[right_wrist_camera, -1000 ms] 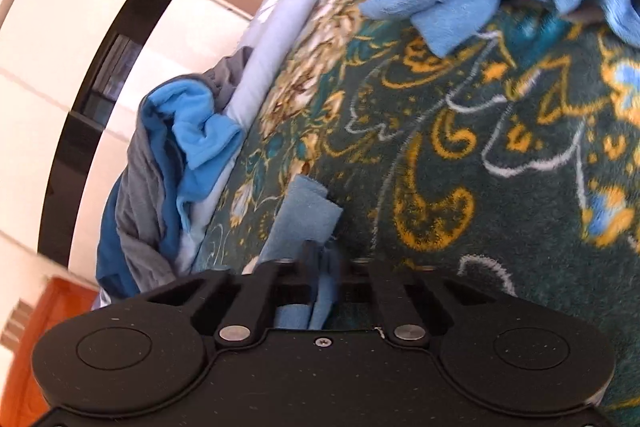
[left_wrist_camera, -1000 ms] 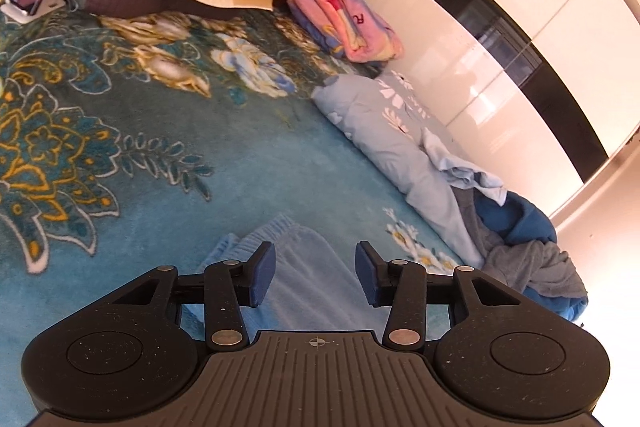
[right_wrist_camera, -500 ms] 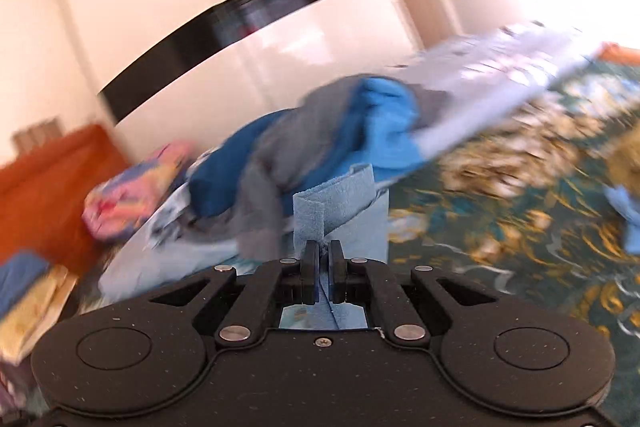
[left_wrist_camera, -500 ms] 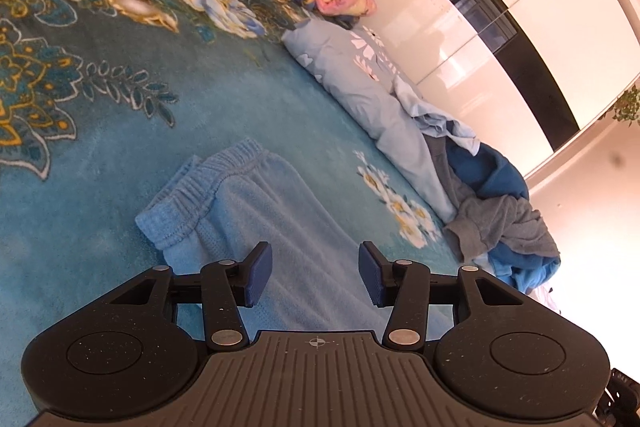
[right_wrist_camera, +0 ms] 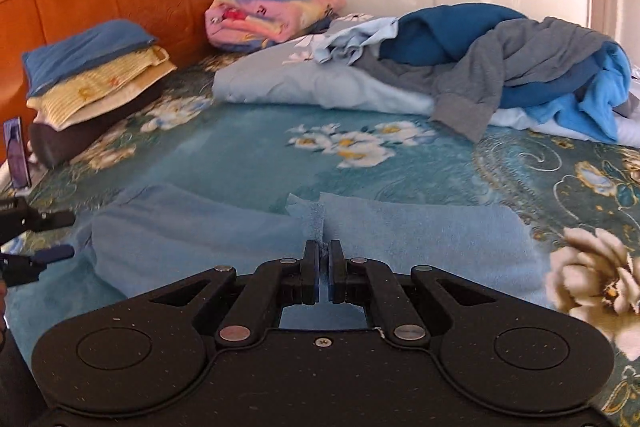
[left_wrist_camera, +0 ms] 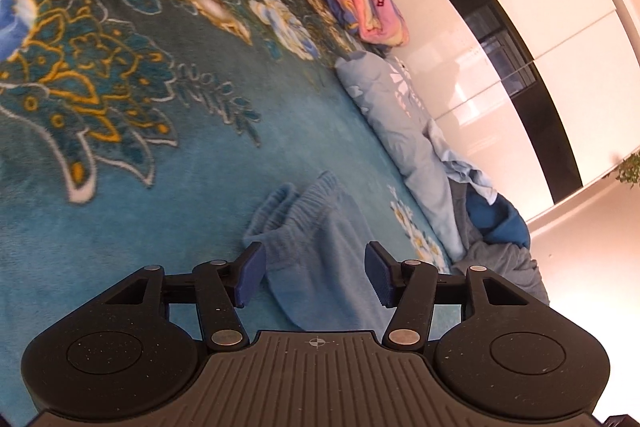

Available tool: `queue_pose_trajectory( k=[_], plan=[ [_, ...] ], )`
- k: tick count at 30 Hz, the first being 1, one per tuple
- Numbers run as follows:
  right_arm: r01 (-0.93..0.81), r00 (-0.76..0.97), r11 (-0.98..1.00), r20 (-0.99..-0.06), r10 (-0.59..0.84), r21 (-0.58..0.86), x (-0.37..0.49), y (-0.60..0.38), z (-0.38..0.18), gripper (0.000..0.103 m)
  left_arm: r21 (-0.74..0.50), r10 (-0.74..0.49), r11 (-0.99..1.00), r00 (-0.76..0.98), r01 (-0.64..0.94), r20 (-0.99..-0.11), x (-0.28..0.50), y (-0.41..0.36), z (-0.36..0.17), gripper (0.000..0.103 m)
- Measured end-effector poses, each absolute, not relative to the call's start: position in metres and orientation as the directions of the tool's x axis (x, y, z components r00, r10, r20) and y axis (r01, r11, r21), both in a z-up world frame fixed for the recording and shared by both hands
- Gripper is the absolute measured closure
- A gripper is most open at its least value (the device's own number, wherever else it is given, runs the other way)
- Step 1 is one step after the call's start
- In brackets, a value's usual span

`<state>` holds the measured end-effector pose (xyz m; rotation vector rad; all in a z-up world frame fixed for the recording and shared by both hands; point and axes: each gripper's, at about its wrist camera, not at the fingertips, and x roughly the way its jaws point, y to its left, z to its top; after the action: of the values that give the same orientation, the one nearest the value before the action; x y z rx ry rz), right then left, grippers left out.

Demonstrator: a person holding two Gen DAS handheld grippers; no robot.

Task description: Fold clothes

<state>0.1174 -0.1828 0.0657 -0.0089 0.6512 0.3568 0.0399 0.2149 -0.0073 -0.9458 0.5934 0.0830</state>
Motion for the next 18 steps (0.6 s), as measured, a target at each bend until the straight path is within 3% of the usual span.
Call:
queue_pose_trajectory(
  k=[9, 13, 18],
  plan=[
    [-0.365, 0.647, 0.928, -0.695, 0.314, 0.08, 0.108, -0.147, 0.029, 0.092, -0.741, -0.207, 0.58, 0.819, -0.338, -0.535, 0.042, 0.212, -0.021, 0.044],
    [-0.394, 0.629, 0.91, -0.686, 0.367, 0.126, 0.103, -0.147, 0.03, 0.087, -0.736, -0.196, 0.584, 0.821, -0.342, -0.537, 0.044, 0.208, -0.021, 0.042],
    [-0.37, 0.685, 0.91, -0.608, 0.402, 0.186, 0.093, -0.169, 0.053, 0.081, -0.744, -0.173, 0.559, 0.825, -0.368, -0.538, 0.049, 0.205, -0.022, 0.036]
  ],
)
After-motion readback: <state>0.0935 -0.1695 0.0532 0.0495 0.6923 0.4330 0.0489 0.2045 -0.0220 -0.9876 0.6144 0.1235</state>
